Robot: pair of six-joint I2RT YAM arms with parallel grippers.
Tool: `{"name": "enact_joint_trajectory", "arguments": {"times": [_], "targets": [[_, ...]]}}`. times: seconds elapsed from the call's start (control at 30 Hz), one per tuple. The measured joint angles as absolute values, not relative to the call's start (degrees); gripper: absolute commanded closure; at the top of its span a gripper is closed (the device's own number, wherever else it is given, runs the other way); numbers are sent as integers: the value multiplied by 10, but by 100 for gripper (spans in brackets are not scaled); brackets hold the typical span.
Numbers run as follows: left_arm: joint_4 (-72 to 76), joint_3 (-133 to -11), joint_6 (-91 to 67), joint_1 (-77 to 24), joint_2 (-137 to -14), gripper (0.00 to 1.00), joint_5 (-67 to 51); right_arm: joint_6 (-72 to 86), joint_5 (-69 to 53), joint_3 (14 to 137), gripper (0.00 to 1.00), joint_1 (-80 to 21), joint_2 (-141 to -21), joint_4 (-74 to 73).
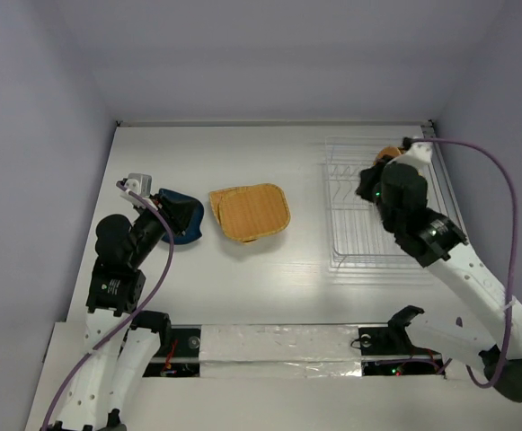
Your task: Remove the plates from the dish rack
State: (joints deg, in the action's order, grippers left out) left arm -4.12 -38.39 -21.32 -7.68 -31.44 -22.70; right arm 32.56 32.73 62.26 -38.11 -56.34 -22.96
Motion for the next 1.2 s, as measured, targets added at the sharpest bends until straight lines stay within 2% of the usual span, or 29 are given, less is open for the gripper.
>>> {"name": "enact_joint_trajectory", "arguments": {"times": [0.2, 0.3, 0.33, 0.37, 0.43, 0.67, 1.0, 1.2], "targets": [[-41, -384, -213, -81, -316, 77, -230, 270, 377, 623, 98, -203, -590, -244], [-41, -384, -213, -87, -319, 75, -232, 255, 377, 623, 77, -154, -645, -244], [-41, -384, -213, -90, -320, 75, -231, 249, 376, 623, 63, -144, -663, -244], [-41, -384, -213, -90, -320, 75, -232, 245, 375, 623, 57, -134, -681, -244], [-41, -384, -213, -94, -320, 74, -232, 231, 373, 624, 54, -119, -712, -244], [-42, -384, -213, -104, -320, 73, -232, 204, 340, 642, 52, -67, -791, -234], [-42, -384, -211, -108, -320, 71, -231, 196, 320, 656, 57, -60, -869, -212], [-42, -384, -211, -108, -320, 71, -231, 188, 329, 656, 74, -60, -898, -203]]}}
